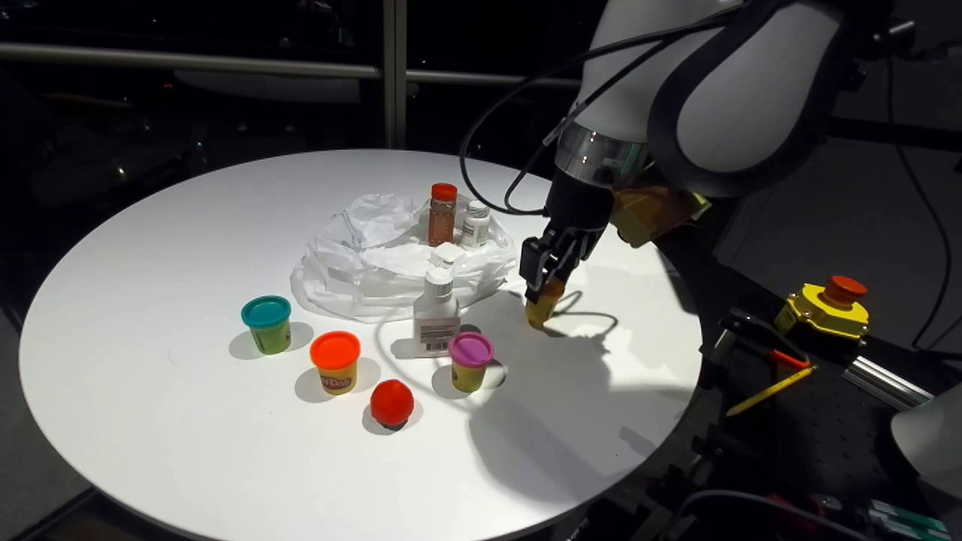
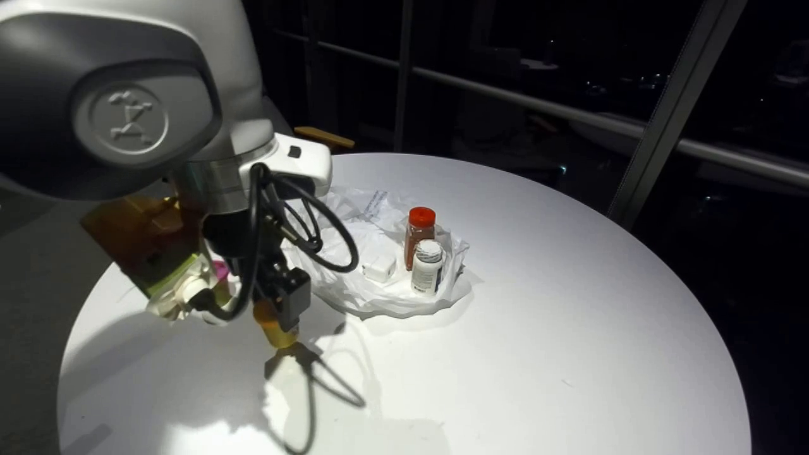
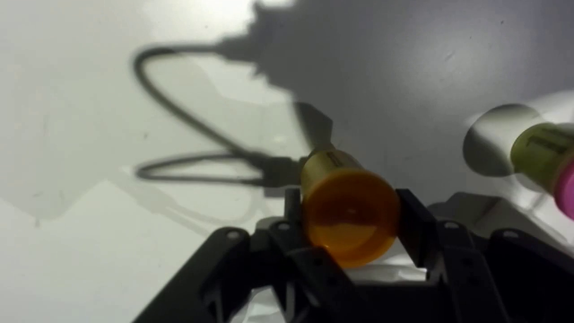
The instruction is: Pick up the objects on the table and put them on the plastic
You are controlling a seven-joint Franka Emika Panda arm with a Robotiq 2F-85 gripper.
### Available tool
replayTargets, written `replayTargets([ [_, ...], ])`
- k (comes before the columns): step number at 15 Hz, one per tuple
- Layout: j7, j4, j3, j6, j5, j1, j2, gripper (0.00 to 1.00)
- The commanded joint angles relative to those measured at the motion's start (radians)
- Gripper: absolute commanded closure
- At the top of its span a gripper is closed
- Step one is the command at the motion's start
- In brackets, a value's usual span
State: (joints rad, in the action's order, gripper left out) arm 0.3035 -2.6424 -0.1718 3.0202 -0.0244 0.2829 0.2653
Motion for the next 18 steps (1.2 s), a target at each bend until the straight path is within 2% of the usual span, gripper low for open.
replayTargets([
  [1, 0.154, 0.061, -0.180, -0.106, -0.142, 0.106, -0.091, 0.71],
  [2, 0.184, 0.091, -0.188, -0.111, -0.182, 0.095, -0.093, 0.71],
  [4, 0.204, 0.155, -0.145, -0.127, -0.190, 0.042, -0.096, 0.71],
  [8, 0.157, 0.290, -0.030, -0.145, -0.084, -0.056, -0.034, 0.71],
  [11, 0.136, 0.374, 0.027, -0.152, -0.004, -0.116, 0.039, 0.71],
  [14, 0.102, 0.414, 0.069, -0.165, 0.075, -0.170, 0.101, 0.71],
  [18, 0.075, 0.419, 0.092, -0.186, 0.123, -0.204, 0.134, 0.71],
])
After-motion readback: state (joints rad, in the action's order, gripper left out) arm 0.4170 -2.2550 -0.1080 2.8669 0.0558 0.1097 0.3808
